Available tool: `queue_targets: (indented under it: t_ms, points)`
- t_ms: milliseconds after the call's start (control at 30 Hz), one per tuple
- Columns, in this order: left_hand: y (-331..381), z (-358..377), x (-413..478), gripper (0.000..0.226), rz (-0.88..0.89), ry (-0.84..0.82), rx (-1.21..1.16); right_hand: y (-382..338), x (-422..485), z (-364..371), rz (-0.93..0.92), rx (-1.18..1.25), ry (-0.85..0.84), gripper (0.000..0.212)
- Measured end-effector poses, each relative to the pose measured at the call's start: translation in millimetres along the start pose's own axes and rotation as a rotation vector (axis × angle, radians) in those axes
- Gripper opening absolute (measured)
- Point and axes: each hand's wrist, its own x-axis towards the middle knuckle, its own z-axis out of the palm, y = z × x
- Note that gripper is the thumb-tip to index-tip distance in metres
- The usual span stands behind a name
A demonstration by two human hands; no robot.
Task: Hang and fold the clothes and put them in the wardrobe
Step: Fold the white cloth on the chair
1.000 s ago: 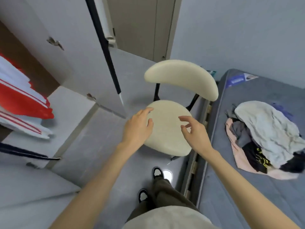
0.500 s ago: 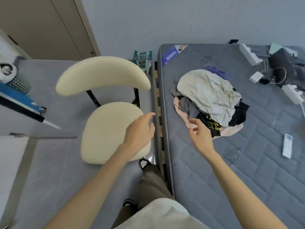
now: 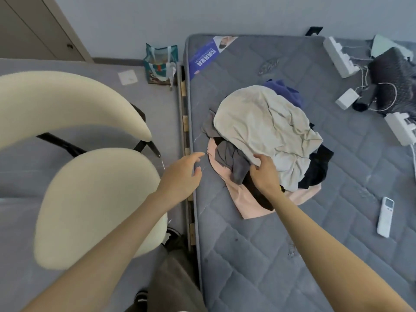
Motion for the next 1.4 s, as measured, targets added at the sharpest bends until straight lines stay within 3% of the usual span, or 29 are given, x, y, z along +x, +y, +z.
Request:
queue_targets:
  t_ms: [333, 600, 667, 867, 1000, 1200, 1400]
  points:
    - [-41, 65, 53, 0.045, 0.031, 0.009, -0.066, 42, 100, 48, 0.044, -0.152, -0.024, 0.049]
    - [-67, 97, 66, 0.045, 0.098, 0.061, -0.104, 61, 124, 71, 0.013, -0.166, 0.231, 0.023]
    - [-75, 98, 62, 0.045, 0.128, 0.098, -0.114, 51, 111, 71, -0.095, -0.097, 0.286, 0.021]
    - [-100, 74, 25, 0.048, 0.150, 0.223, -0.099, -10, 26, 65, -0.698, 0.059, 0.354, 0.011]
    - [-126, 45, -12, 0.051, 0.146, 0.332, -0.139, -84, -25, 59, -0.965, 0.223, 0.197, 0.008]
    - [-187, -5, -78, 0.055, 0.061, 0.501, -0.179, -191, -100, 87, -1.205, 0.430, -0.135, 0.008]
    - [-241, -3, -158, 0.080, -0.019, 0.752, -0.182, -242, -171, 143, -1.376, 0.569, -0.478, 0.007]
